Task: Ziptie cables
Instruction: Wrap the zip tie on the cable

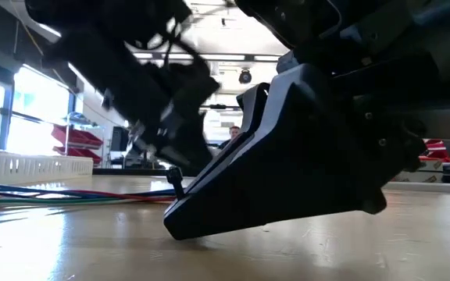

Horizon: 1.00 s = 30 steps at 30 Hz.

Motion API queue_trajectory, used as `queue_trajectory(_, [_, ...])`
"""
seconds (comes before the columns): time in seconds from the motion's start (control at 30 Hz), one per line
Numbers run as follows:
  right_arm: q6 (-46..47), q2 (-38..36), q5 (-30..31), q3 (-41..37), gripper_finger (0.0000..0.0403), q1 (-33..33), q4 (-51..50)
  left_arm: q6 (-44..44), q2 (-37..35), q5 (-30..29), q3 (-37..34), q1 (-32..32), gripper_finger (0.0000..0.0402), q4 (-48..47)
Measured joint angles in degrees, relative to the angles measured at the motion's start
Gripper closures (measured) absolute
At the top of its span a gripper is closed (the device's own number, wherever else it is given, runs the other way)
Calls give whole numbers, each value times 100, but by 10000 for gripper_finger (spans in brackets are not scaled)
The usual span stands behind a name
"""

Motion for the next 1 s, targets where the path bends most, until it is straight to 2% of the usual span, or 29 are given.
queue_trajectory(0.13, [-11,-2,3,-2,403,9,11,-73,205,6,11,-34,352,-209])
queue_trajectory(0.33, [-13,-2,-52,-2,403,-36,46,-251,165,-493,21,-322,358,-1017])
queue_trajectory(0.5, [-94,54,-597,-4,403,-304,433,-257,145,-623,20,-477,362,-1316])
queue_trajectory(0.7, [-205,153,-800,-7,403,-481,859,-317,84,-731,16,-582,362,-1679])
queue_trajectory(1.0, [-334,153,-776,-9,403,-481,825,-33,-677,-612,-22,-818,362,-2324])
